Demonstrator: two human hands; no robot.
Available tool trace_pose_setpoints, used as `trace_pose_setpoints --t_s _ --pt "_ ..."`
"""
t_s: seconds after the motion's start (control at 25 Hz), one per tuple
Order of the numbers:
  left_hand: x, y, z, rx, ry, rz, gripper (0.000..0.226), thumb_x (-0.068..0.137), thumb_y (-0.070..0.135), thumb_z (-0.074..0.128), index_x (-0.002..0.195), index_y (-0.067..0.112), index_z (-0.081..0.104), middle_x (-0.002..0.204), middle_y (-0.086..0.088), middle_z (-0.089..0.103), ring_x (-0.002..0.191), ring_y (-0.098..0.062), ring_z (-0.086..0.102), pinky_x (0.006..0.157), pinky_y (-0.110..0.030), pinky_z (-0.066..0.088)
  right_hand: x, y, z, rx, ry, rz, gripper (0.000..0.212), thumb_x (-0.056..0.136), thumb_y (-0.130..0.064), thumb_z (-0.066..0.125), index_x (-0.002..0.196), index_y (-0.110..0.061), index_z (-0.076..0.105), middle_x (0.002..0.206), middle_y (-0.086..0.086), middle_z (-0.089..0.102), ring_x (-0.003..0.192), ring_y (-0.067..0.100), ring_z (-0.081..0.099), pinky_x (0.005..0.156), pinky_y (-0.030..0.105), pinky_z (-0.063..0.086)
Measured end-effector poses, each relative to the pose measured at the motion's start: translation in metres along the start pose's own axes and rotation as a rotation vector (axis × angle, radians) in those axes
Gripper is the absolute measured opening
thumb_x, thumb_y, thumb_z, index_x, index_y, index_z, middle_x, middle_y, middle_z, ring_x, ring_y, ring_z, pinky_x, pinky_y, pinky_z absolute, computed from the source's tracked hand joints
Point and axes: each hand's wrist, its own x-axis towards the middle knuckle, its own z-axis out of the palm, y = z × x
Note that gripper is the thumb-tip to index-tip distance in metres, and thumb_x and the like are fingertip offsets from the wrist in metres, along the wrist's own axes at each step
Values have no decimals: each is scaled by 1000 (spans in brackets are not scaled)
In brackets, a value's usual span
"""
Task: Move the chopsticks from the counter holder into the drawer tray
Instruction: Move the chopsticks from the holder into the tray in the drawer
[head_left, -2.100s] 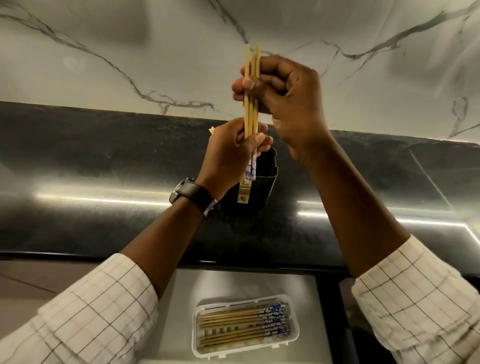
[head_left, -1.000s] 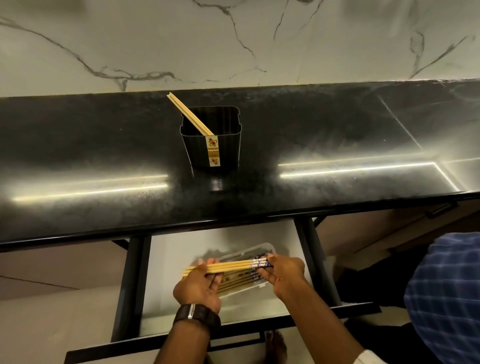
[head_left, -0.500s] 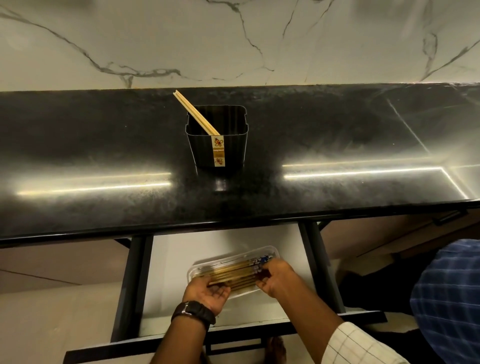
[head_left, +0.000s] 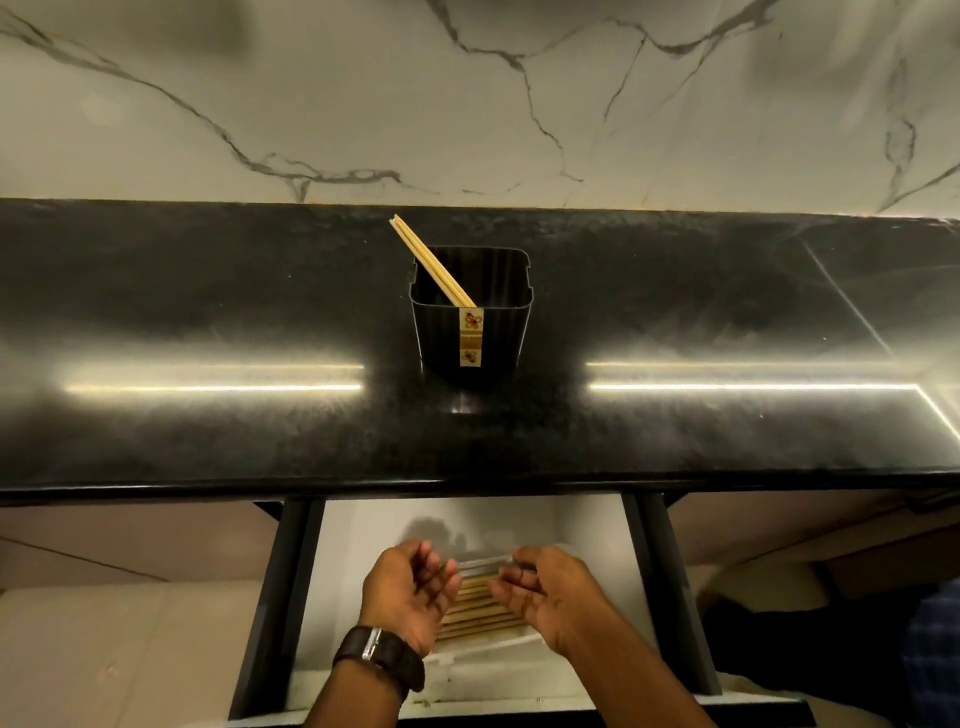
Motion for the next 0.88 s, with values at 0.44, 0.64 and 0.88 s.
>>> trace_pose_setpoints --t_s 0.44,0.64,0.88 --pt "-76 85 65 284 -462 659 37 100 33 54 82 6 72 74 -13 70 73 -26 69 75 -40 58 -76 -84 81 -196 -184 -606 19 97 -17 65 109 -4 73 99 16 79 94 28 77 89 41 62" --pt "-68 131 86 257 -425 859 37 103 34 49 108 4 71 105 -18 75 100 -32 73 91 -44 58 -71 -144 117 -291 -142 -910 11 95 -17 69 103 -10 72 92 9 79 86 22 78 81 37 65" --pt "-63 179 115 354 -395 1100 22 105 24 45 111 30 66 111 8 72 109 -7 67 100 -32 53 -26 -243 179 -963 241 -1390 15 92 -11 71 106 -13 73 97 0 76 84 10 70 70 22 56"
